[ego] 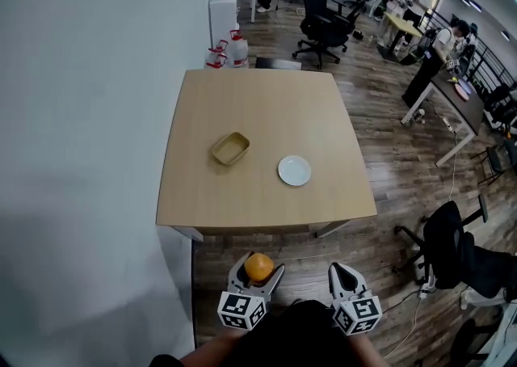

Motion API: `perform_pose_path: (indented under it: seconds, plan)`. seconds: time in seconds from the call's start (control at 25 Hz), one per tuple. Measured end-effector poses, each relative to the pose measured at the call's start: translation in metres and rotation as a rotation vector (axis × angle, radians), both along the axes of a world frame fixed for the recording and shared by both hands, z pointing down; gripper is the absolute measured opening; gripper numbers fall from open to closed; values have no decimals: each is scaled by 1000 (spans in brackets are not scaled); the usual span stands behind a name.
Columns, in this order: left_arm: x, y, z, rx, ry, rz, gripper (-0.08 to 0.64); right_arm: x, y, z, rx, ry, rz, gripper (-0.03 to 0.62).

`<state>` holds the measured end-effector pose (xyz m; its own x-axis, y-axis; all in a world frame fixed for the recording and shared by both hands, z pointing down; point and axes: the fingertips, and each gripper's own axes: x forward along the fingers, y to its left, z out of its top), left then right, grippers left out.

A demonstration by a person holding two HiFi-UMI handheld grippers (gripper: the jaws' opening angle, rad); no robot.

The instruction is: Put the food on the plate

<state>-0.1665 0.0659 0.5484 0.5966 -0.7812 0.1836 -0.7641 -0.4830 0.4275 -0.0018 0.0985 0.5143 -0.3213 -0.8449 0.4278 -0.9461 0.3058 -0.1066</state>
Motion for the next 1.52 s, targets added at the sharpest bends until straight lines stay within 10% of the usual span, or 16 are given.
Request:
perform_pose_path:
  seconds: [0.56,1.52]
  plan:
    - [34,-54,21,-31,-48,4,345,28,-69,34,32,-21,-36,60]
    - [137,-278,132,-339,-302,81,345,99,-298,92,-54,-72,-236,60]
